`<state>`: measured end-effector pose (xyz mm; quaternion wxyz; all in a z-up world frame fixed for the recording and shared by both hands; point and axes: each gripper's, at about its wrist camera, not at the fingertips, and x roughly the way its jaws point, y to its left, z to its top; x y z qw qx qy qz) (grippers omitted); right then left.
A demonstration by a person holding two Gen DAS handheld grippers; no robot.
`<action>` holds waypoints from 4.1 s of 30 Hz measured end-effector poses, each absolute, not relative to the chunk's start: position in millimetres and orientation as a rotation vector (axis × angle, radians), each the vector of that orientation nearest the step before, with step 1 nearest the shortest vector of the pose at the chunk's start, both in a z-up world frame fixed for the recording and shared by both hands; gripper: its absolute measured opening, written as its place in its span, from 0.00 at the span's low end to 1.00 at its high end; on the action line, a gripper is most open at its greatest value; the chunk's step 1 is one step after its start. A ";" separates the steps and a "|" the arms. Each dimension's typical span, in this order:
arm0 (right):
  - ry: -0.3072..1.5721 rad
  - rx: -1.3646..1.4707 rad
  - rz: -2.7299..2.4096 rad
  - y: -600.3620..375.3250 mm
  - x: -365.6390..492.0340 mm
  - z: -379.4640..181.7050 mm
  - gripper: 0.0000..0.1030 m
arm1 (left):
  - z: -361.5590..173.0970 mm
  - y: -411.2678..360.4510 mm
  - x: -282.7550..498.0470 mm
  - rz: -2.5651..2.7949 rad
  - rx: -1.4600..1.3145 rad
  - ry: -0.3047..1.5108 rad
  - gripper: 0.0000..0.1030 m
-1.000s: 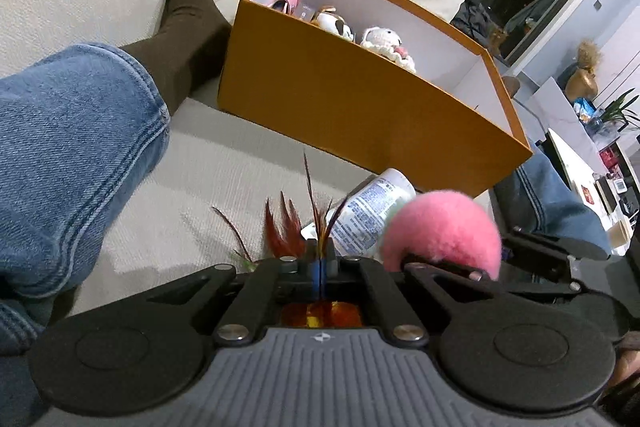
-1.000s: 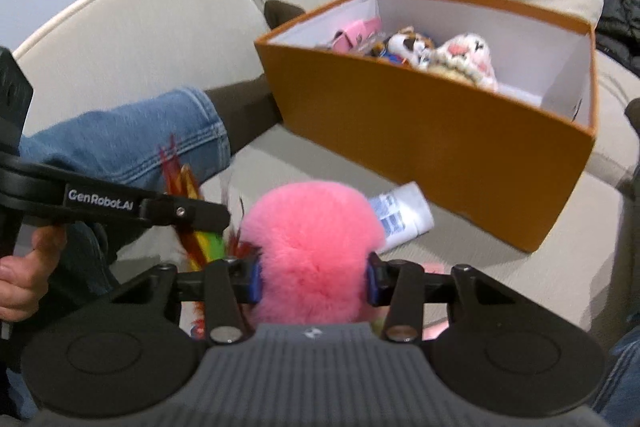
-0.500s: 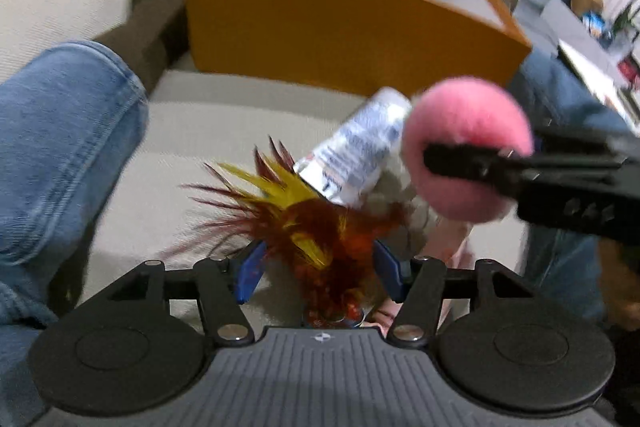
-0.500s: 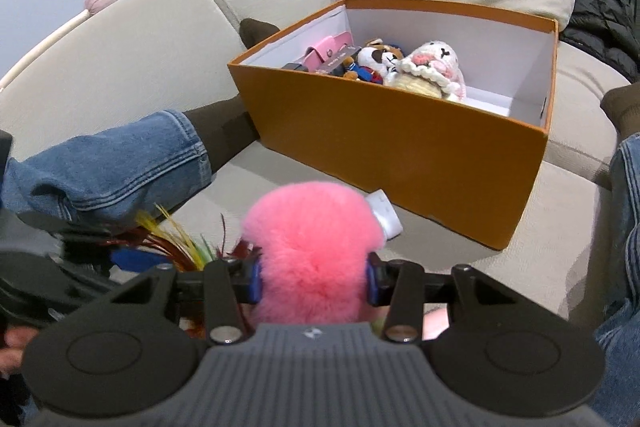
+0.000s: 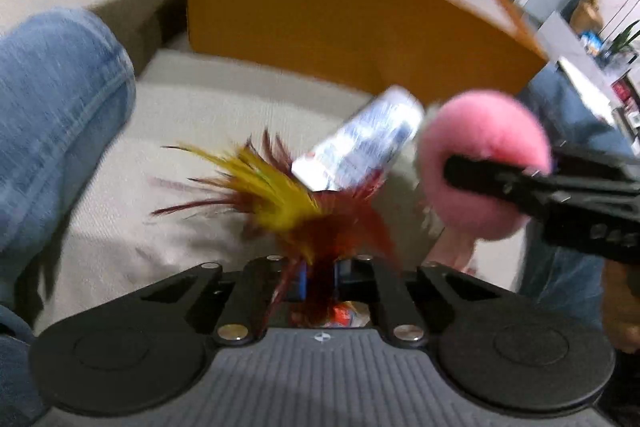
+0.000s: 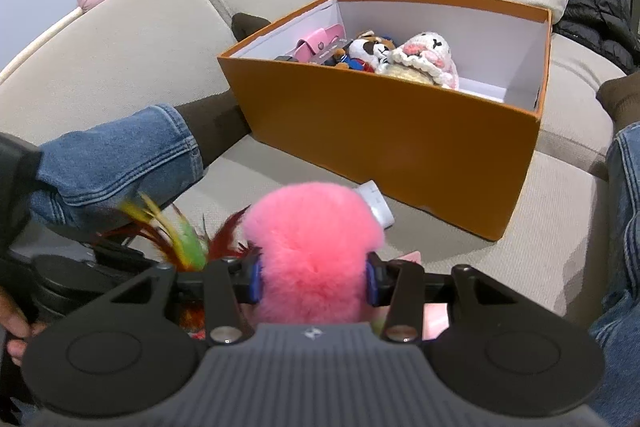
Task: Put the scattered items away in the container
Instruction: 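Carry the feather toy and pom-pom into the orange box while opening both grippers, then grasp the pink plastic toy with the right gripper while the left moves toward the white tube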
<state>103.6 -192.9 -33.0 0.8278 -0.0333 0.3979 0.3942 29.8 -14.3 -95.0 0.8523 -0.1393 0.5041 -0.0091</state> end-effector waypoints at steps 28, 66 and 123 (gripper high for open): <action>0.681 -0.010 0.821 -184.6 216.7 68.0 0.45 | 49.6 -16.1 158.7 -0.121 -0.139 0.633 0.10; 1.220 -0.046 0.736 -131.4 294.7 -39.0 0.23 | -3.7 19.8 173.6 -0.049 -0.172 0.750 0.50; 1.139 -0.484 1.098 -166.0 128.6 -49.6 0.28 | -66.0 -25.9 19.3 -0.110 -0.298 1.035 0.50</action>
